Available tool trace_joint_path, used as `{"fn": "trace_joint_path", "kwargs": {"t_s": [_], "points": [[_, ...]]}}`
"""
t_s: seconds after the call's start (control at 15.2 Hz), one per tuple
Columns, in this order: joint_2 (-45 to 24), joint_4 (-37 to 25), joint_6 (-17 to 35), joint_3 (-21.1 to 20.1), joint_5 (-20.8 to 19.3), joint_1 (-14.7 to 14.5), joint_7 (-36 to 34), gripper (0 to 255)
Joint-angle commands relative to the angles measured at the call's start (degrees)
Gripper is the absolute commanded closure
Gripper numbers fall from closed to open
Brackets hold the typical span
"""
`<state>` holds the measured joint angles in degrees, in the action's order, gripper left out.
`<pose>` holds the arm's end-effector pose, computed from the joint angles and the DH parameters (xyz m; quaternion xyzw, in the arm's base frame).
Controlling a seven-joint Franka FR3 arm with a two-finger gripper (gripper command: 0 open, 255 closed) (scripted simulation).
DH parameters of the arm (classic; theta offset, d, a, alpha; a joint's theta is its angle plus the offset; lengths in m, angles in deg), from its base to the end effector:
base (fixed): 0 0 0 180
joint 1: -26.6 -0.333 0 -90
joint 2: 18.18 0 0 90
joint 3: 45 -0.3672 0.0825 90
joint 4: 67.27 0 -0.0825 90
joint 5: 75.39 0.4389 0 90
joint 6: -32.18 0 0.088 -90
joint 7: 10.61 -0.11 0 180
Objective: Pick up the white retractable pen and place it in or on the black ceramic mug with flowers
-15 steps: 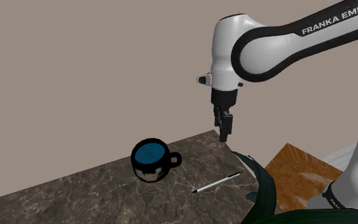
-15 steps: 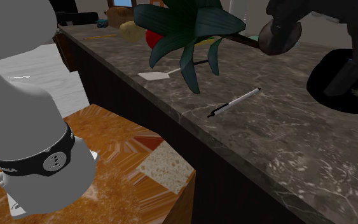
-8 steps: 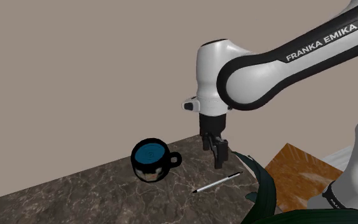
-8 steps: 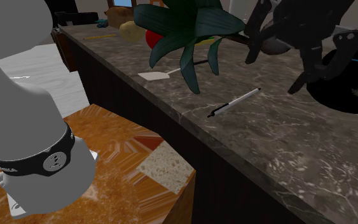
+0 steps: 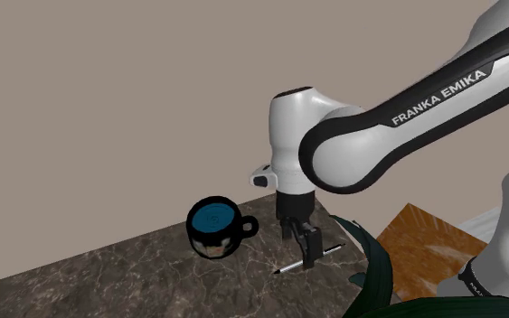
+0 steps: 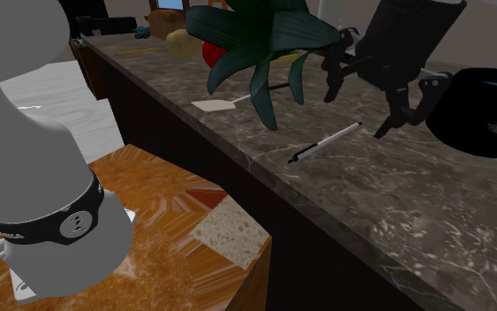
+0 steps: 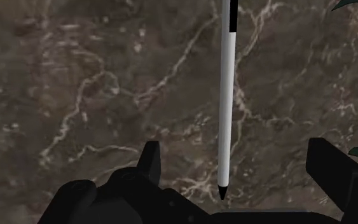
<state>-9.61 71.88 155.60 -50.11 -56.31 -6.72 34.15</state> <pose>0.3743 0.3150 0.3668 -0.8035 -0.5786 0.0541 0.1290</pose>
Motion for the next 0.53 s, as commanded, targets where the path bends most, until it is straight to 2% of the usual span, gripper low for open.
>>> {"fn": "trace_joint_path", "kwargs": {"t_s": [0.0, 0.07, 0.46], "points": [[-0.75, 0.80, 1.61, -0.27, 0.41, -0.26, 0.18, 0], [-1.41, 1.41, 2.91, -0.46, 0.74, -0.45, 0.34, 0], [-1.41, 1.41, 2.91, -0.46, 0.74, -0.45, 0.34, 0]]}}
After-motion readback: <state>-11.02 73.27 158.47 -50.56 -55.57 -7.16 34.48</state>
